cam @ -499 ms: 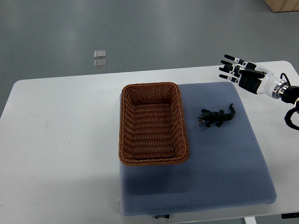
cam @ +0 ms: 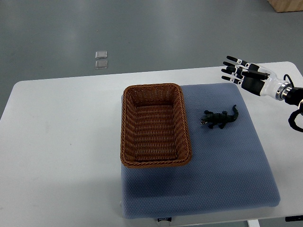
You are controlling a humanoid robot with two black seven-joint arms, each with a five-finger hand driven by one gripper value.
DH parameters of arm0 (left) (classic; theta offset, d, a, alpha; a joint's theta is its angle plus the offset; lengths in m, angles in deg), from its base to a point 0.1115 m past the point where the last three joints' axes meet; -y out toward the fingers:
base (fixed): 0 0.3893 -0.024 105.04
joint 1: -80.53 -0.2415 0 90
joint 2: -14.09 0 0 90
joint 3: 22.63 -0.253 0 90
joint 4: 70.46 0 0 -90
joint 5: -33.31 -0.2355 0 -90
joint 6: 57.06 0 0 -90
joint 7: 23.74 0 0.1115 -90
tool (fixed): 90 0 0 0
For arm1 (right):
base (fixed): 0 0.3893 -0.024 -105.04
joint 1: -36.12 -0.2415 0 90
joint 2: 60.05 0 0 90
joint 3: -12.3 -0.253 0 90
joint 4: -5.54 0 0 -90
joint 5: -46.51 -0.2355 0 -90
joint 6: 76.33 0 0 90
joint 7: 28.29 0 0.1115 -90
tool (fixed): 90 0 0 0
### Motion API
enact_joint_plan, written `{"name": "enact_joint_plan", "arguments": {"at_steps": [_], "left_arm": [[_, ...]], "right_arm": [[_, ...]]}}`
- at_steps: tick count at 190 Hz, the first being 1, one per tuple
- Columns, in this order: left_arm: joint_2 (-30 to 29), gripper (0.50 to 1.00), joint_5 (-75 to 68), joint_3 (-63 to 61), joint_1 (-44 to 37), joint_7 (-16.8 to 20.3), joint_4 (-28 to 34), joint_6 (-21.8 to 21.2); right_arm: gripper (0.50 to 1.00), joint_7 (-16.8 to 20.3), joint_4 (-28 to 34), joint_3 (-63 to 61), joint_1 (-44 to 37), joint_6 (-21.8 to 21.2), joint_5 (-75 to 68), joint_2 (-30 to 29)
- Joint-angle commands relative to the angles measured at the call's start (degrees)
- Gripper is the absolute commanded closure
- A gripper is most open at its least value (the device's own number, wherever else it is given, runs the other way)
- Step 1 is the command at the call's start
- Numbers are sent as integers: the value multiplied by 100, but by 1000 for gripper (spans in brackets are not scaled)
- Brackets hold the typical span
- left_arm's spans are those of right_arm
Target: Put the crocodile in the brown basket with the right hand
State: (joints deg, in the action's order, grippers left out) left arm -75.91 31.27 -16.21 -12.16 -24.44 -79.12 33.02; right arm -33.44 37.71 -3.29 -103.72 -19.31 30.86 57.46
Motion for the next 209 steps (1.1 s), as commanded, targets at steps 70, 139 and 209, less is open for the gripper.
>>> {"name": "enact_joint_plan", "arguments": {"at_steps": [70,139,209], "left_arm": [[0,500,2,-9,32,0,-4,0],[0,500,2,-1,32,0,-4,0],[0,500,2,-9,32,0,-4,0]], "right_arm": [[564,-452,26,-76,-220,-147,2242,62],[564,-1304,97,-67,-527,-94,5203,132],[564,-1647,747,-67,-659,73,7155,369]]}}
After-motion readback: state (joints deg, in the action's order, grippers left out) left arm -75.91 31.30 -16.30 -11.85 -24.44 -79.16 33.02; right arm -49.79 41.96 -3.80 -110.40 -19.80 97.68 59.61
